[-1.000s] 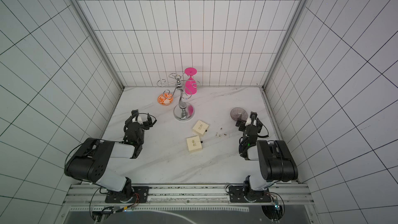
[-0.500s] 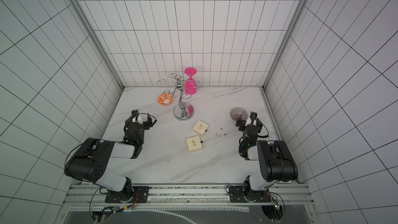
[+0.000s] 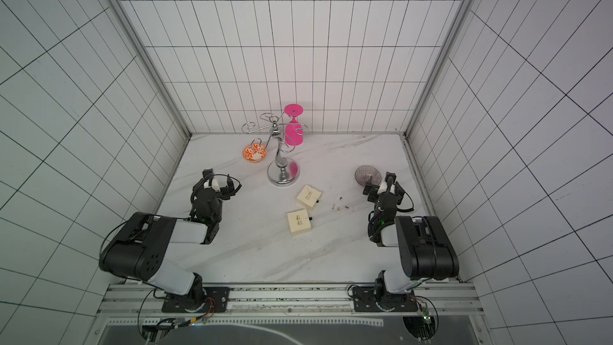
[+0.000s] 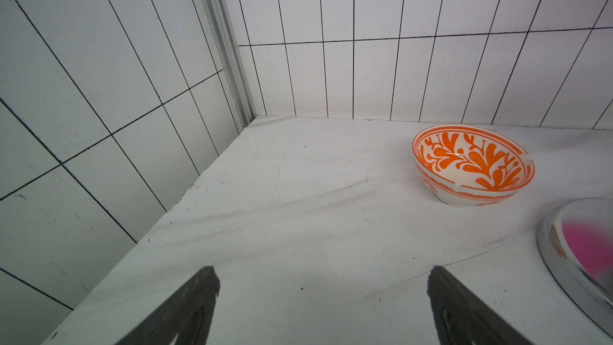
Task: Take out the earrings from the drawer-style jewelry box
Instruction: Reset both arms
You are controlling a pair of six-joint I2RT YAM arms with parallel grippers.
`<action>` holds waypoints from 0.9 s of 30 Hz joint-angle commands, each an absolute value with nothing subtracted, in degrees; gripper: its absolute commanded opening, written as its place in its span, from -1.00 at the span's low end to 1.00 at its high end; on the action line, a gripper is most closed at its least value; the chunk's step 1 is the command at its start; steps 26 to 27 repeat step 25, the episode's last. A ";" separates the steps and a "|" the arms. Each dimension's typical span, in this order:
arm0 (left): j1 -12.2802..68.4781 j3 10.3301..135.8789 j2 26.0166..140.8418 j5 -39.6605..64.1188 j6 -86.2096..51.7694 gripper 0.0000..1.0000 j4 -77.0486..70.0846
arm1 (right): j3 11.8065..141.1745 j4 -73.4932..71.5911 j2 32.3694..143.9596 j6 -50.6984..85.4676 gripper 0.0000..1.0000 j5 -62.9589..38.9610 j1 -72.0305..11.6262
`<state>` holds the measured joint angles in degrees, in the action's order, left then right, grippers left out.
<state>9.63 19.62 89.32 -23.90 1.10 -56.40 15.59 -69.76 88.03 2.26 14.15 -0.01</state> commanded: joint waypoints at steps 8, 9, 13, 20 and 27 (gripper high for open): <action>9.40 20.15 89.72 -23.29 1.41 0.95 -56.98 | 13.62 -72.92 88.07 1.32 0.99 13.62 0.24; 9.40 20.16 89.74 -23.29 1.39 0.95 -57.04 | 13.62 -72.90 88.11 1.32 0.99 13.62 0.25; 9.40 20.21 89.81 -23.29 1.38 0.95 -56.95 | 13.61 -72.92 88.06 1.32 0.99 13.62 0.20; 6.47 21.91 90.13 -16.94 0.23 0.96 -53.78 | 13.62 -73.00 88.15 1.32 0.99 13.62 0.23; 7.10 21.31 89.51 -18.08 0.43 0.95 -54.20 | 13.63 -72.78 87.94 1.32 0.99 13.62 0.23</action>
